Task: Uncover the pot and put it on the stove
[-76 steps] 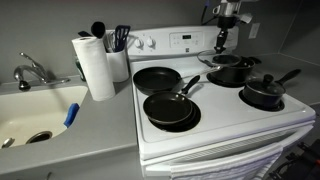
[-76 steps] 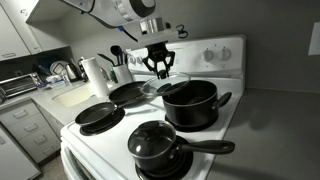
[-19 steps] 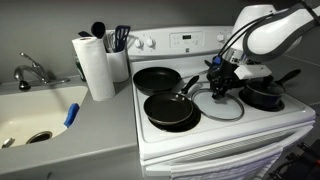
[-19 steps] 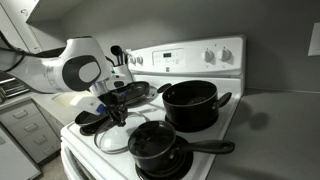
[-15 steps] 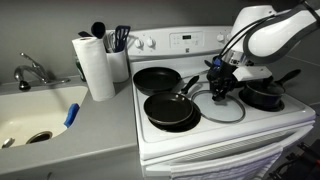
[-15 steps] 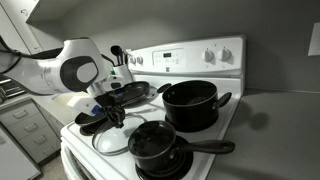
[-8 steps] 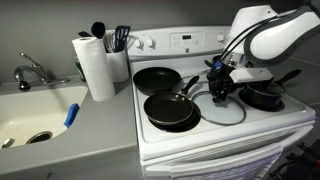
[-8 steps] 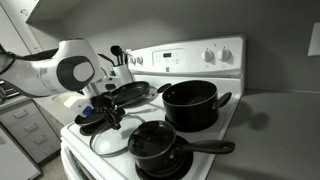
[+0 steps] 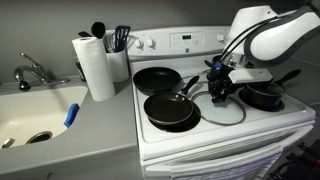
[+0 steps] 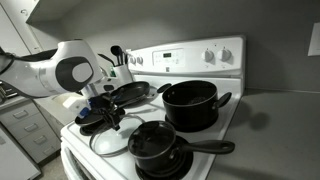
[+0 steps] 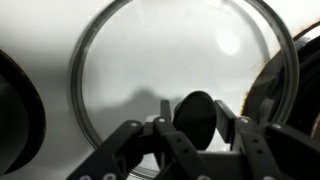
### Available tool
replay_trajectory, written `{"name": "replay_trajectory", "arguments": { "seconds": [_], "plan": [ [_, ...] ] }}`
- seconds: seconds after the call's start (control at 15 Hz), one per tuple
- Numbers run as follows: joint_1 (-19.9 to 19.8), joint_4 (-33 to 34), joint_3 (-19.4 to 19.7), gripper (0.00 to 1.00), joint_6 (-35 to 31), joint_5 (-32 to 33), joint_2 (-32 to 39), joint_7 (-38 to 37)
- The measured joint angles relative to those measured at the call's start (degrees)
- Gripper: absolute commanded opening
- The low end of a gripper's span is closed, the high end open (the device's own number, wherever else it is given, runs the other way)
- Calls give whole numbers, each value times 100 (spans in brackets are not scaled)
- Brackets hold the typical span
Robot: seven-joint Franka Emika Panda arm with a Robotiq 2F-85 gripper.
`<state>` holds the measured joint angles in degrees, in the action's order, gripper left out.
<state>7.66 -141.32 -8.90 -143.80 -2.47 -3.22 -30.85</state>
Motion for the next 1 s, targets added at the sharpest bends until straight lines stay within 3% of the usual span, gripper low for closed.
{"name": "replay_trajectory", "arguments": {
  "seconds": [0.13,0.27,1.0],
  "plan": [
    [44,-25,-39,93,19,0,1,-60],
    [76,-67,-70,100,50,0,1,-110],
    [71,-31,-58,100,582,307,-215,-234]
  ]
}}
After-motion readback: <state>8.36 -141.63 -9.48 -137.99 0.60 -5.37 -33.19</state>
